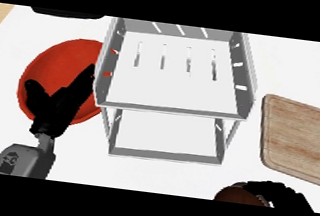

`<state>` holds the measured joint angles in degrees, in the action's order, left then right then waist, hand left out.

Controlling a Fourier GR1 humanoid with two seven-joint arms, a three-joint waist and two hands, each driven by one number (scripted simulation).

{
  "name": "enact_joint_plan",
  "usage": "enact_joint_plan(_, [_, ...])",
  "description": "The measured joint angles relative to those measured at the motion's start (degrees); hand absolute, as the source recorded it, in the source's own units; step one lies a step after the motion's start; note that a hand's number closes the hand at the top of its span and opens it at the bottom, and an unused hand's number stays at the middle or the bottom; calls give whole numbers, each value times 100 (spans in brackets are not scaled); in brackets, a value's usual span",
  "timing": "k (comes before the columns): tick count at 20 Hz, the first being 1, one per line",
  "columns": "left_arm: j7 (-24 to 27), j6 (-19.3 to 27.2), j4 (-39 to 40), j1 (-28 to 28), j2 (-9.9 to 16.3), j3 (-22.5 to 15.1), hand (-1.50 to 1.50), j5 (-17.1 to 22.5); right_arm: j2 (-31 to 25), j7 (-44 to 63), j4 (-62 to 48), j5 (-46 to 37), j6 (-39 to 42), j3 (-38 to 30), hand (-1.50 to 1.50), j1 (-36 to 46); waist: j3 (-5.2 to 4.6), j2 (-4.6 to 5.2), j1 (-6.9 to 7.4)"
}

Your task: Pick the cupcake from the cutting board and place it in the tiered basket

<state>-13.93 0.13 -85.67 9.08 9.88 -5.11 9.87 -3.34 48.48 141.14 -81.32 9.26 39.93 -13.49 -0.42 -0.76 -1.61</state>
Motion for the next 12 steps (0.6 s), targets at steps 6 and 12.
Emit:
enact_joint_plan(6, [24, -76, 110, 124, -29, -16, 0, 7, 271, 697, 165, -422, 1098, 278, 150, 1259, 0, 52, 137])
enact_joint_plan(12, [31, -122, 149, 228, -91, -106, 0, -36, 309, 1136, 12, -337, 1249, -16, 150, 2318, 5, 98, 267])
